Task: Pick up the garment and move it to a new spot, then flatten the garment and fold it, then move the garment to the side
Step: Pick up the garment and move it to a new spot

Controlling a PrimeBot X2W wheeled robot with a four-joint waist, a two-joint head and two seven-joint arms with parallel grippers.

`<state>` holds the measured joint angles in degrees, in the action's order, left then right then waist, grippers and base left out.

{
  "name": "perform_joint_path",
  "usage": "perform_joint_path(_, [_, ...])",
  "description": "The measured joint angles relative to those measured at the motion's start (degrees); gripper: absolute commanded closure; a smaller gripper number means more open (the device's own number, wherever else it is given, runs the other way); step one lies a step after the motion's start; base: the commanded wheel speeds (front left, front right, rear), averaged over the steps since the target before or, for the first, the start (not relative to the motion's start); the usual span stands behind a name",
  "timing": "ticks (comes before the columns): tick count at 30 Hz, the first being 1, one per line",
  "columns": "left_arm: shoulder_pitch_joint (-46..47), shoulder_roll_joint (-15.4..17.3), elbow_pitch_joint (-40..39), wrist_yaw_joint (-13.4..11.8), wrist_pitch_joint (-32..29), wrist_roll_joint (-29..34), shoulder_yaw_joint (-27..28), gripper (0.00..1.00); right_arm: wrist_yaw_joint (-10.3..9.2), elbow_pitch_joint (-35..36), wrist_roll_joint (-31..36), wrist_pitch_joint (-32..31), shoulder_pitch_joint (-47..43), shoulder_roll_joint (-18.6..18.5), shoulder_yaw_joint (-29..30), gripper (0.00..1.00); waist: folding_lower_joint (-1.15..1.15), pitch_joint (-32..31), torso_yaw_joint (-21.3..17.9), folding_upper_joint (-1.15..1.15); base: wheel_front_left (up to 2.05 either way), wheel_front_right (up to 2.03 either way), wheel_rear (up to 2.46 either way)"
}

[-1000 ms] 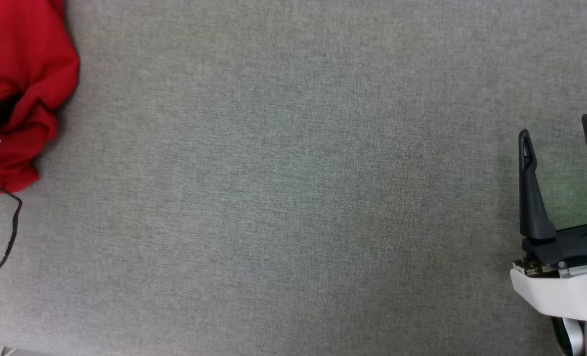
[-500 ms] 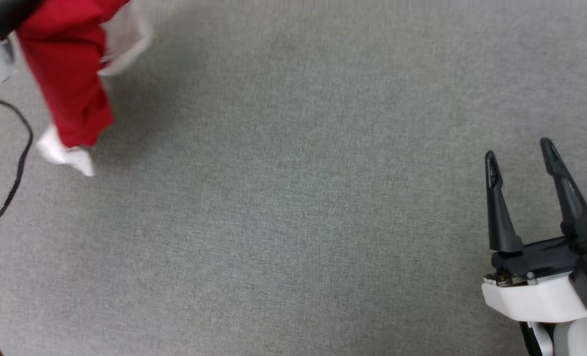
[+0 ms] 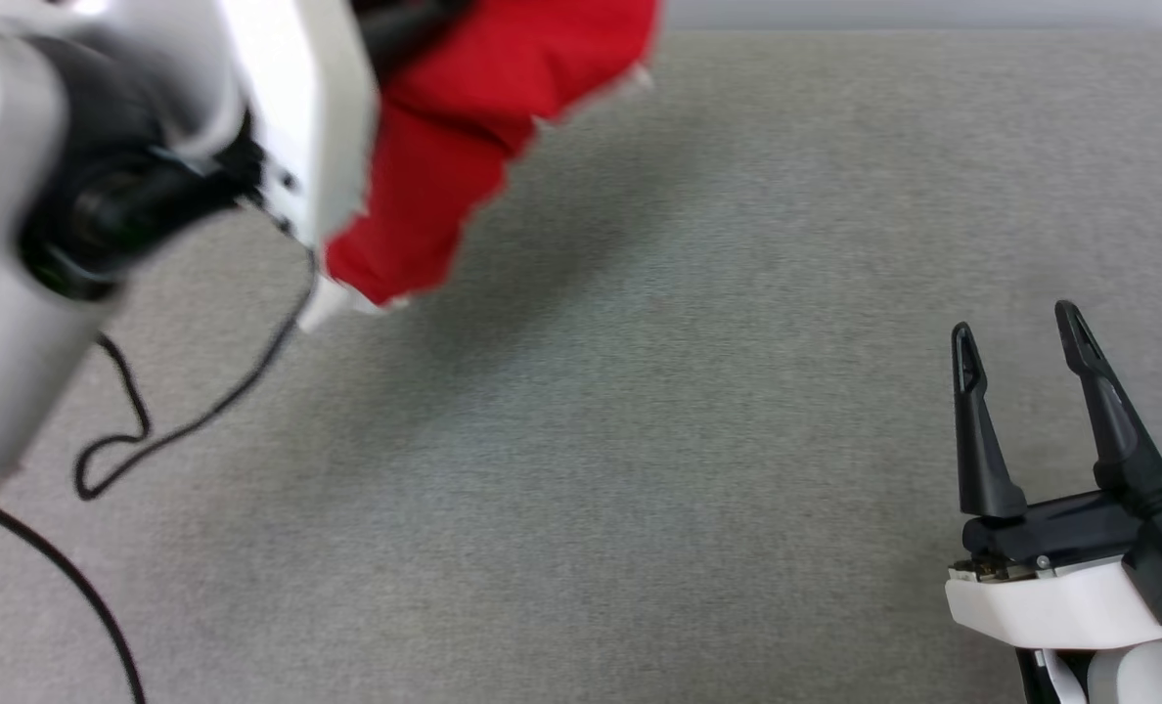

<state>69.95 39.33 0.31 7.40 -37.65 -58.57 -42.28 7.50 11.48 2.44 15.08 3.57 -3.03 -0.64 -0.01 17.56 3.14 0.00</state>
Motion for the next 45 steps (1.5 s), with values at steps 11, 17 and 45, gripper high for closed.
perform_joint_path(11, [-7.2, -7.5, -0.8, 0.0, 6.1, -0.5, -18.0, 1.0, 0.0, -0.6, -1.9, 0.0, -0.3, 0.0, 0.5, 0.0, 0.0, 0.3, -6.1, 0.0, 0.0, 0.0, 0.0])
perform_joint_path(17, [-13.2, -10.6, 5.9, 0.0, 9.4, -1.7, -28.1, 1.0, 0.0, -1.3, -2.0, 0.0, -0.3, 0.0, 0.8, 0.0, 0.0, 1.2, -8.0, 0.0, 0.0, 0.0, 0.0])
perform_joint_path(45, [-26.3, -13.8, 13.9, -16.3, 51.9, 16.2, -18.3, 0.0, 0.0, -4.3, -2.3, 0.0, -5.7, 0.1, 2.2, 0.0, 0.01, -8.7, -4.2, 0.0, 0.0, 0.0, 0.0])
